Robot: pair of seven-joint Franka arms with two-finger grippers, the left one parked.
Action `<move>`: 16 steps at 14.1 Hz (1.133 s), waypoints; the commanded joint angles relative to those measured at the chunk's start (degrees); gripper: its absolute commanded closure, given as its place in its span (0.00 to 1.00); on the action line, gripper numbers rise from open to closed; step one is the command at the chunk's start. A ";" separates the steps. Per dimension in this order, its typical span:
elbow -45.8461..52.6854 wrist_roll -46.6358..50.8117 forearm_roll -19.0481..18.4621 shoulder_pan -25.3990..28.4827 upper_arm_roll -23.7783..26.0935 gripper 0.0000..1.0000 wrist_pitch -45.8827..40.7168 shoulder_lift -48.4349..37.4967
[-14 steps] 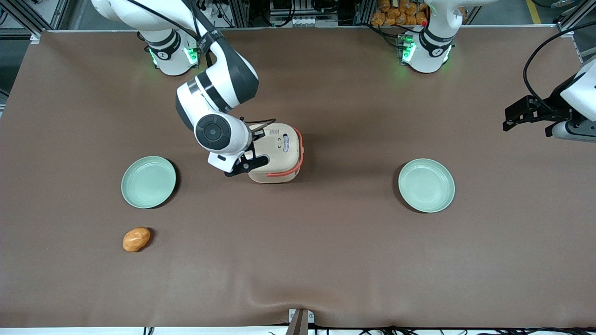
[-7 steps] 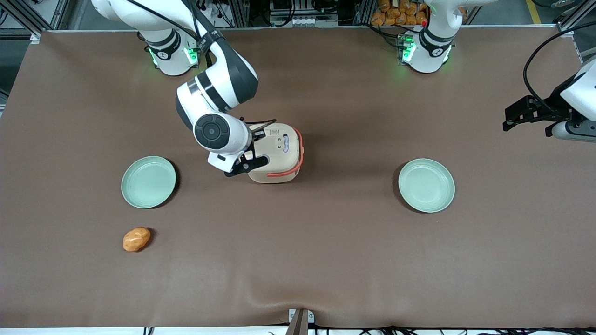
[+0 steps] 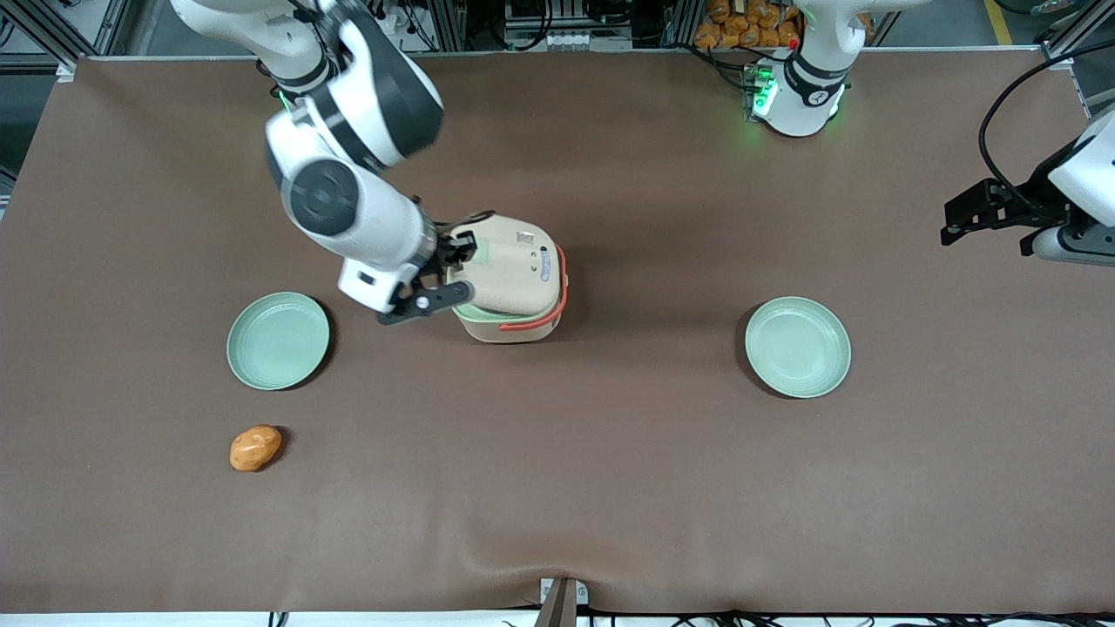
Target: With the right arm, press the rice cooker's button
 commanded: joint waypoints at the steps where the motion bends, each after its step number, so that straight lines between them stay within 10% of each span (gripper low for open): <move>1: -0.43 -0.22 -0.05 -2.22 0.48 0.00 -0.59 -4.17; 11: -1.31 -0.04 -0.76 -16.35 0.48 0.00 -1.46 -13.22; 16: -1.14 0.04 -12.01 -20.49 0.22 0.00 -8.04 -16.48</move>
